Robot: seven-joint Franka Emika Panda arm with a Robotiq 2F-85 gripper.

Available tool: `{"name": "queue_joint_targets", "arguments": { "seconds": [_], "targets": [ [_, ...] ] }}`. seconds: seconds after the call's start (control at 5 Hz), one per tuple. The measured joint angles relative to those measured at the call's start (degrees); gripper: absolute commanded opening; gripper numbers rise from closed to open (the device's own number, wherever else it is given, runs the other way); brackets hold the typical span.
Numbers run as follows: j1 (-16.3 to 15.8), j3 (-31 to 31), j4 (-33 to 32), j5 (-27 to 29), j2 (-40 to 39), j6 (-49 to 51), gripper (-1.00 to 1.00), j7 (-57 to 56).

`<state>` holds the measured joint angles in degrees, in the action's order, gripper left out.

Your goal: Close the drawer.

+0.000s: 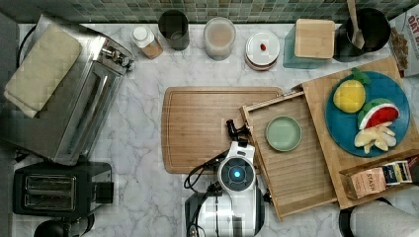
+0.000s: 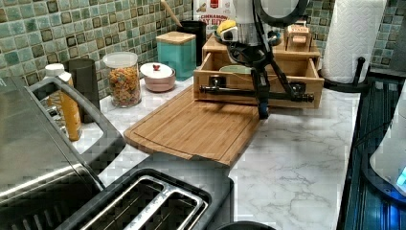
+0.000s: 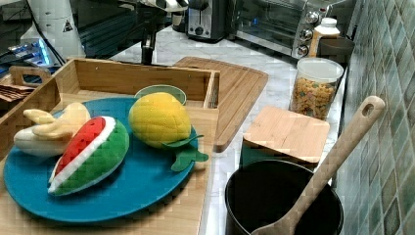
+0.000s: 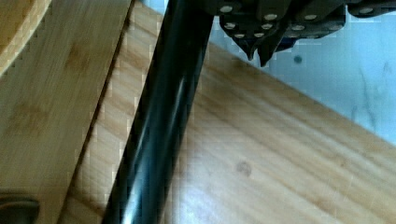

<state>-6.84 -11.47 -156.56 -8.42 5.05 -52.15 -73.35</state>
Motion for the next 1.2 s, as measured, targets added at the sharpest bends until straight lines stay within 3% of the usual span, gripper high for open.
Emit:
{"name": "queue_joint_targets", "arguments": {
  "seconds": [0.8,1.2],
  "targets": [
    [1.01,-8.45,3.92,6.25,-1.91,-0.50,-1.00,-13.60],
    [4.28,-10.04,6.49,5.91,-1.83,-2.01,-1.00,-13.60]
  ]
}}
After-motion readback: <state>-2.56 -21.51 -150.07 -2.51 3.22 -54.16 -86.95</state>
